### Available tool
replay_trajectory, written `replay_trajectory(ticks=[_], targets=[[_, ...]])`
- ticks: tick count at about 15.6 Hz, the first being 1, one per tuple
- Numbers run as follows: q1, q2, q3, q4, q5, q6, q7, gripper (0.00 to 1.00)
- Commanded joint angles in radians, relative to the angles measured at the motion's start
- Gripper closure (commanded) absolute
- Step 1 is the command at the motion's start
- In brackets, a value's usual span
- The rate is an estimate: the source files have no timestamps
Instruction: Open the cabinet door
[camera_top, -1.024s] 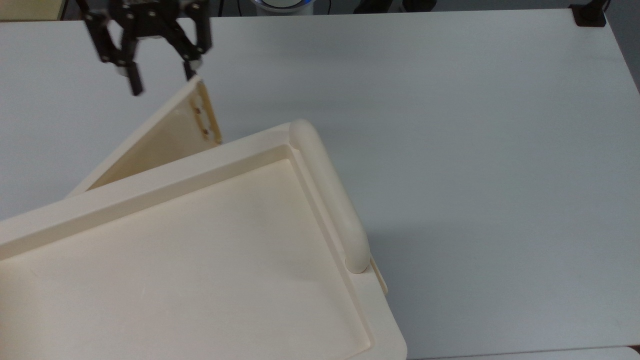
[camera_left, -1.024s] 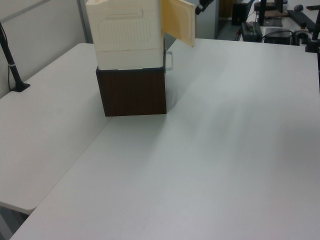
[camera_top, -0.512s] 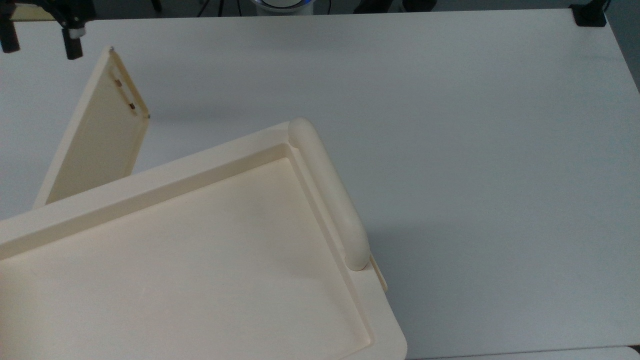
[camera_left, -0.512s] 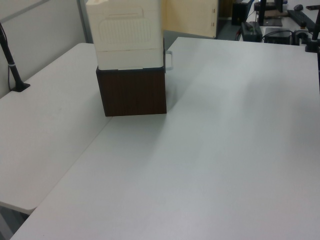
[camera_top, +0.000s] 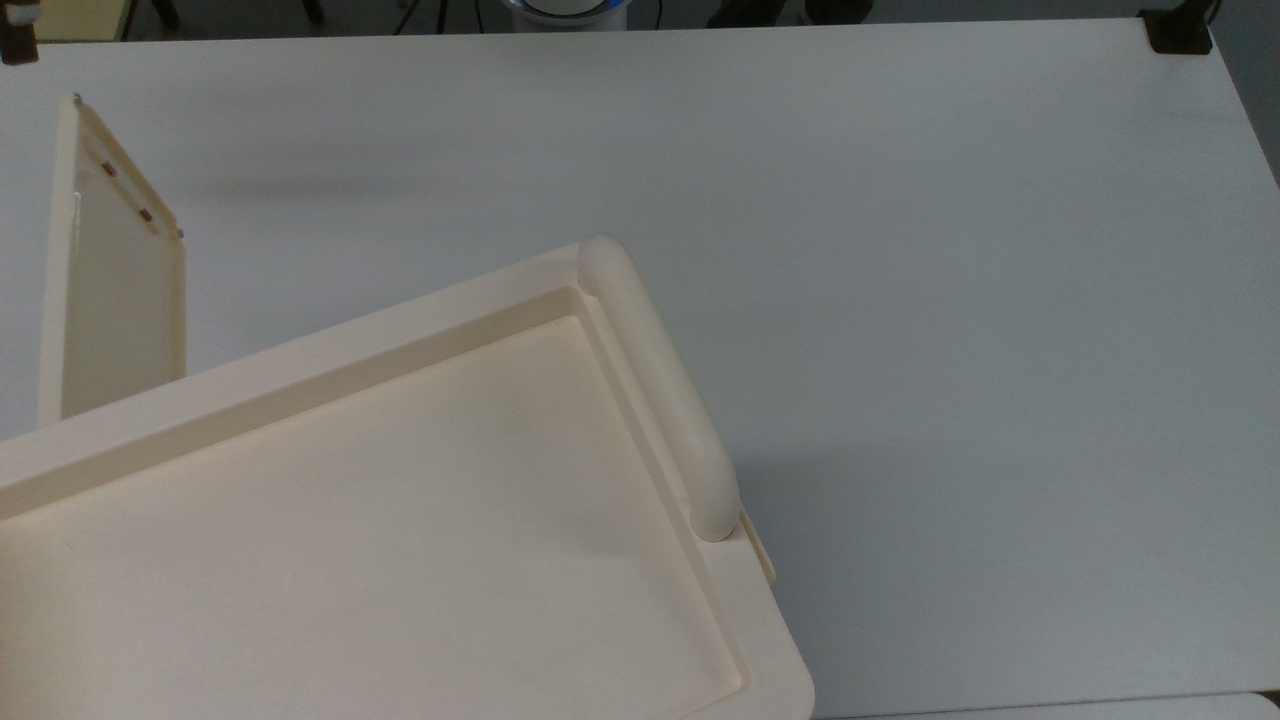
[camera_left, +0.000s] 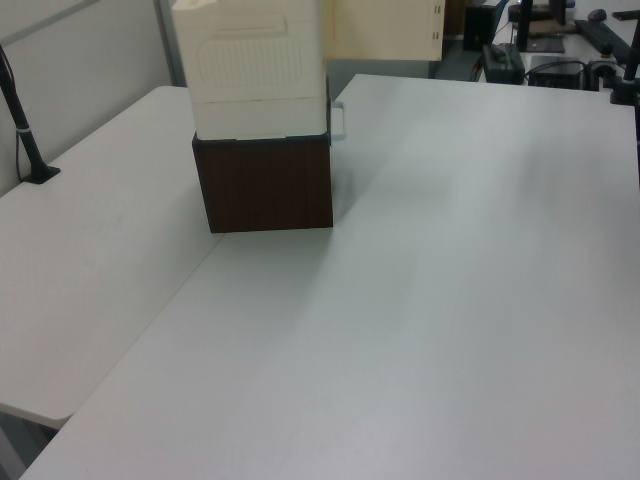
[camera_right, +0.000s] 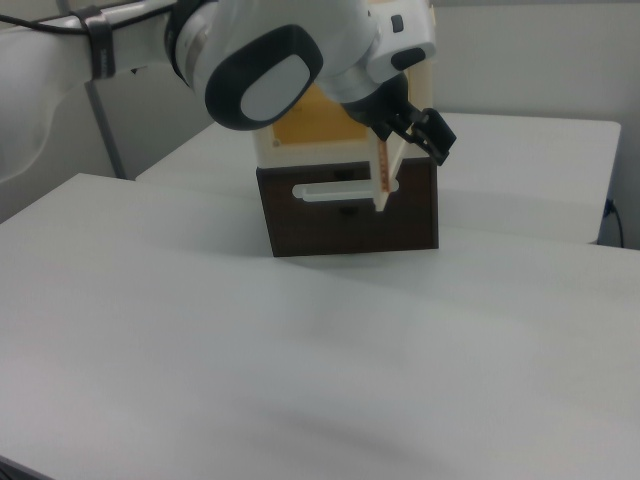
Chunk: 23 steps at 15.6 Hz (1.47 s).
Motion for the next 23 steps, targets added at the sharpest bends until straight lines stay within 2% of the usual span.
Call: replay_trajectory(ticks=[1, 4, 6, 8, 12, 16, 18, 20, 23], targets=[[0.001, -0.07, -0.002, -0.006, -0.008, -0.135, 0.001, 0.0], [0.016, -0.119, 0.004, -0.004, -0.008, -0.278, 0.033, 0.0], [0.054, -0.146, 0.002, -0.004, -0.008, -0.35, 0.038, 0.0], [0.12, -0.173, 0.001, -0.004, -0.011, -0.442, 0.067, 0.0], [0.261, -0.18, -0.001, -0.006, -0.065, -0.521, 0.188, 0.0], [0.419, -0.173, -0.002, -0.015, -0.118, -0.547, 0.299, 0.0], [0.49, -0.171, -0.027, -0.03, -0.123, -0.553, 0.302, 0.0], [0.516, -0.16, -0.042, -0.036, -0.127, -0.555, 0.296, 0.0], [0.507, -0.125, -0.042, -0.027, -0.169, -0.553, 0.29, 0.0]])
